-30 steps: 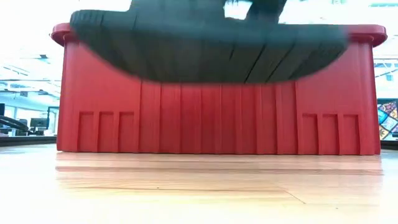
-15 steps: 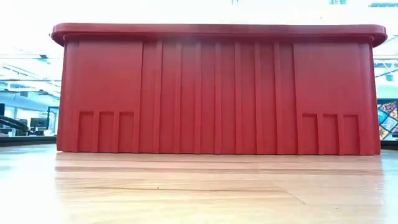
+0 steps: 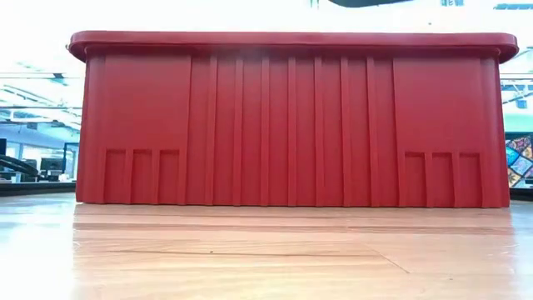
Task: Pick and place slides into bin
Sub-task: Put the black slide into the red bin
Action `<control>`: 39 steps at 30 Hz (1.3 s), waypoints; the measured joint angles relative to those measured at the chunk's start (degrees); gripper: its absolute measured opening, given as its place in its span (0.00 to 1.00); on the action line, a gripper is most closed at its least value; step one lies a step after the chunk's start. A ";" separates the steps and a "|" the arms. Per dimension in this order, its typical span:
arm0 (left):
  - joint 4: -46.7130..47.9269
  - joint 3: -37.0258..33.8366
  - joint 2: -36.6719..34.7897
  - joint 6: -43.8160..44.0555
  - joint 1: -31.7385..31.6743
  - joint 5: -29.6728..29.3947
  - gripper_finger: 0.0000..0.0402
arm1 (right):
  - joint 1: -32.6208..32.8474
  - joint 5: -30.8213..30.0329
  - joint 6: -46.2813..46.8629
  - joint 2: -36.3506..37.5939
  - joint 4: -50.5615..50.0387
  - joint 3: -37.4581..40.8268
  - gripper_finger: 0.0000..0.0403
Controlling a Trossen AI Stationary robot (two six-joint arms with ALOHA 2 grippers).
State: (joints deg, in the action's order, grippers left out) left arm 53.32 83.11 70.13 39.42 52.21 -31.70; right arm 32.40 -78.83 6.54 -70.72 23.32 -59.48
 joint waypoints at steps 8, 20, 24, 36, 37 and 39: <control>0.00 0.00 0.00 -0.65 0.00 -0.02 0.32 | -11.77 -8.29 5.13 -1.90 0.25 -0.01 0.00; 0.01 0.00 0.00 -4.15 0.00 0.00 0.32 | -25.56 -4.92 19.25 -7.70 -0.17 7.26 0.00; 0.02 0.00 0.00 -4.71 0.00 0.02 0.32 | -28.08 -4.94 24.46 -9.19 0.03 10.42 0.00; 0.17 0.00 -0.02 -4.87 0.00 0.16 0.32 | -34.88 5.79 31.75 -16.14 0.46 14.27 0.00; 0.19 0.00 -0.01 -5.01 0.00 0.17 0.32 | -35.20 5.75 31.83 -16.83 0.52 14.27 0.00; 0.20 0.00 -0.01 -5.07 0.00 0.18 0.32 | -35.81 5.87 31.73 -17.58 -0.40 14.27 0.00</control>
State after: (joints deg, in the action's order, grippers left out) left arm 53.52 83.11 70.11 34.35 52.21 -31.53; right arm -3.41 -72.96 38.26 -88.30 22.92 -45.21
